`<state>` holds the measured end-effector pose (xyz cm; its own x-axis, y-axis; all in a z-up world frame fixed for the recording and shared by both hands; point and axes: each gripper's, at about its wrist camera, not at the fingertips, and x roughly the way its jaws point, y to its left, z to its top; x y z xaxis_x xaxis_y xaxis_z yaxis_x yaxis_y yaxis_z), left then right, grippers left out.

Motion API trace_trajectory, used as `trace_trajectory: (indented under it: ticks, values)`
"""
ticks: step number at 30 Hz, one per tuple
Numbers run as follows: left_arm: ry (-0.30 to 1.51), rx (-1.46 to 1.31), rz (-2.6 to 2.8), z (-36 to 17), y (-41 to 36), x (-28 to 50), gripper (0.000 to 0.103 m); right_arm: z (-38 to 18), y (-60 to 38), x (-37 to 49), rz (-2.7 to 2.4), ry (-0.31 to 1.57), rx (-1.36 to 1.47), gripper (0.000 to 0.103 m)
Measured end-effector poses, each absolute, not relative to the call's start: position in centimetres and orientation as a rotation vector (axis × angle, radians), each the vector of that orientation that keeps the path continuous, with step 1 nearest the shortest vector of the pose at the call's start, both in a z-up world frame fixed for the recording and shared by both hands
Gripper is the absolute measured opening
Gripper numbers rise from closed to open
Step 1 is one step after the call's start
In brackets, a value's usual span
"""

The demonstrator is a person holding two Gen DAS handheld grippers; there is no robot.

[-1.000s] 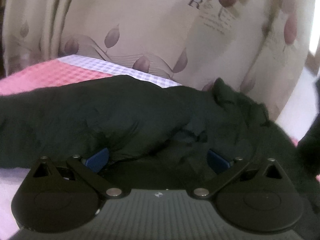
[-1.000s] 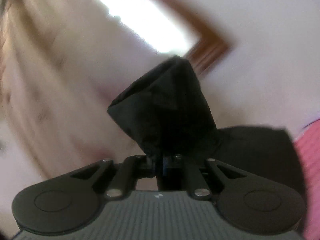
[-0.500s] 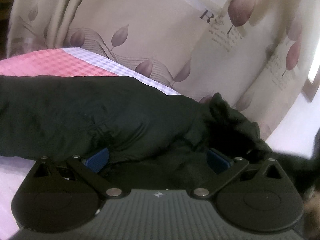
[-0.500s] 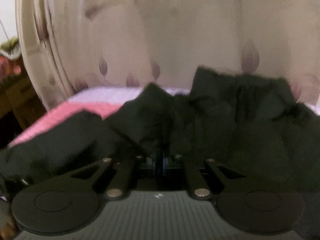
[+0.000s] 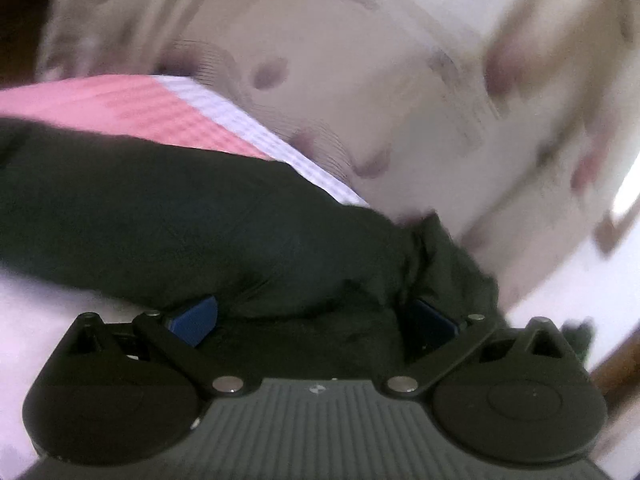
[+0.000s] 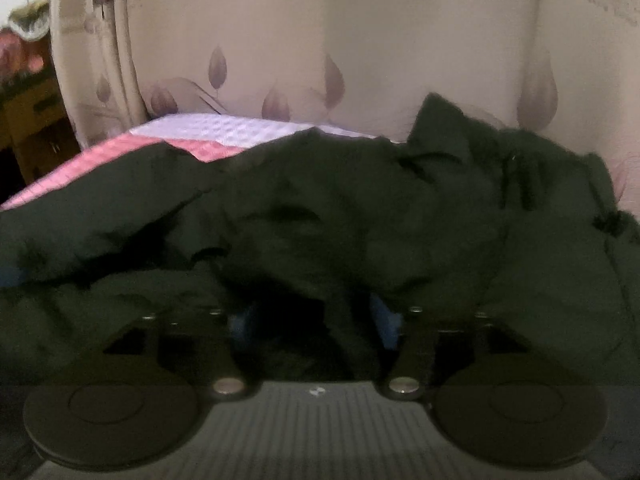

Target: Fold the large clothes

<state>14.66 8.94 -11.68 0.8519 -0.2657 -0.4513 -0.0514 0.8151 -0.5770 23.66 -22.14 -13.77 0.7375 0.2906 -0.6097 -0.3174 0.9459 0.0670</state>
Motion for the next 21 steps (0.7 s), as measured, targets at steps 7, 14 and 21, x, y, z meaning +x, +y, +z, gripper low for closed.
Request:
trace_trajectory:
  ticks: [7,14,21]
  values:
    - [0.581,-0.696,0.009,-10.9,17.4,9.1,0.103,-12.0,-23.0,21.4,0.233,0.611,0.015,0.080]
    - [0.620,-0.909,0.095,-12.6,24.8,9.9,0.101,-7.9,-26.3,10.2,0.399,0.437,0.329,0.091]
    - [0.580,-1.046,0.160,-13.1,27.7,11.6,0.086,-7.3,-28.6,2.7,0.416,0.416,0.356,0.091]
